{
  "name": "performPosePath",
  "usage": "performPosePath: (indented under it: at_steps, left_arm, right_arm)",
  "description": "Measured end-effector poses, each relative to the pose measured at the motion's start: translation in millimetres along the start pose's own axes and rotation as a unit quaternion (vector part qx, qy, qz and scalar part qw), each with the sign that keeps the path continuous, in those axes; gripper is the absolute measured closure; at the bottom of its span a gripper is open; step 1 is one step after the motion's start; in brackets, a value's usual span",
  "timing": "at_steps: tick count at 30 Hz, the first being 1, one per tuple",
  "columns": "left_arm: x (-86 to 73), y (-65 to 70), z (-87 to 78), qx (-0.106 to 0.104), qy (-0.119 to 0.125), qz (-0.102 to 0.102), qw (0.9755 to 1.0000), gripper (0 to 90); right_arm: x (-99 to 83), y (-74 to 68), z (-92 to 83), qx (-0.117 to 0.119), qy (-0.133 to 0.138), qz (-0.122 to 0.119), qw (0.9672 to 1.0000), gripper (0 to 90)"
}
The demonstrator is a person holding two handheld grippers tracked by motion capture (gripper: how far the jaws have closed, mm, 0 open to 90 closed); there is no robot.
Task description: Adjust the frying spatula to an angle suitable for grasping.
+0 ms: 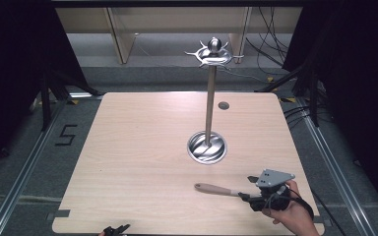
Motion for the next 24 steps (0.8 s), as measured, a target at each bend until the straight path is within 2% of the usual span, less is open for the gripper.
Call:
performPosePath:
  at_steps: [4,5,7,8,10,11,13,14,16,17,18,19,20,21,22,24]
  left_arm:
    - [-0.2,0.3,-0.1,-0.006,0.0,0.002,1.0,18.1]
    - [-0.2,-0.1,0.1,0.0,0.0,0.0,1.0,18.1]
    - [-0.3,-0.3,-0.5,0.0,0.0,0.0,1.0,18.1]
    - [-0.6,0.0,-0.9,-0.007,0.0,0.001,1.0,18.1]
    - [-0.7,-0.4,-0.3,-0.001,0.0,-0.001,1.0,18.1]
    - [-0.5,0.3,-0.8,-0.007,0.0,0.002,1.0,18.1]
    - [-0.3,1.0,-0.8,-0.01,0.001,0.002,0.9999,18.0]
    - [-0.5,0.1,-1.3,-0.006,0.0,0.002,1.0,18.0]
    - [-0.3,-0.3,-0.4,-0.001,0.0,0.0,1.0,18.1]
    - [-0.2,0.2,-0.2,-0.001,0.001,0.0,1.0,18.1]
    - [-0.5,0.2,-0.7,-0.008,0.0,0.002,1.0,18.0]
    - [-0.5,0.2,-0.7,-0.008,0.0,0.002,1.0,18.1]
    - [-0.5,-0.3,-0.2,-0.001,0.0,-0.001,1.0,18.0]
    - [-0.5,-0.3,-0.2,-0.001,0.0,-0.001,1.0,18.0]
    - [-0.6,0.2,-0.6,-0.007,0.0,0.001,1.0,18.0]
    - [-0.7,-0.1,-1.0,-0.007,0.0,0.001,1.0,18.1]
  right_arm:
    - [4.7,-1.1,5.4,0.002,-0.016,-0.016,0.9997,37.9]
    - [6.0,-2.0,6.7,0.006,-0.024,-0.015,0.9996,38.3]
    - [11.1,-3.3,9.1,0.012,-0.038,-0.029,0.9988,42.1]
    - [11.1,-3.3,9.1,0.012,-0.038,-0.029,0.9988,42.1]
    - [14.6,-4.2,10.6,0.013,-0.044,-0.043,0.998,45.2]
    - [16.9,-5.0,13.4,0.015,-0.061,-0.052,0.9967,47.8]
    - [17.5,-5.0,14.7,0.011,-0.07,-0.05,0.9963,48.1]
    - [19.8,-5.6,18.8,0.011,-0.089,-0.063,0.994,49.7]
    - [21.2,-5.3,21.3,0.005,-0.098,-0.063,0.9932,50.8]
    - [22.1,-5.0,22.9,0.005,-0.109,-0.077,0.9911,52.2]
    - [23.6,-5.9,27.2,0.003,-0.138,-0.1,0.9854,53.9]
    - [23.6,-5.9,27.2,0.003,-0.138,-0.1,0.9854,53.9]
    - [25.7,-8.5,31.3,0.021,-0.152,-0.118,0.9812,55.2]
    - [25.7,-8.5,31.3,0.021,-0.152,-0.118,0.9812,55.2]
    - [26.7,-9.7,34.3,0.023,-0.162,-0.126,0.9785,56.2]
    - [27.6,-8.4,38.9,0.019,-0.167,-0.129,0.9774,56.8]
Point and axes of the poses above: each handheld gripper's, and its own axes: z roughly forward along the jaws, x roughly out of its top, y roughly to its right, the point moved 8 cm from there along z, roughly forward along the jaws, and after that the axes turned 15 degrees about -y, right-handed, at the moved point
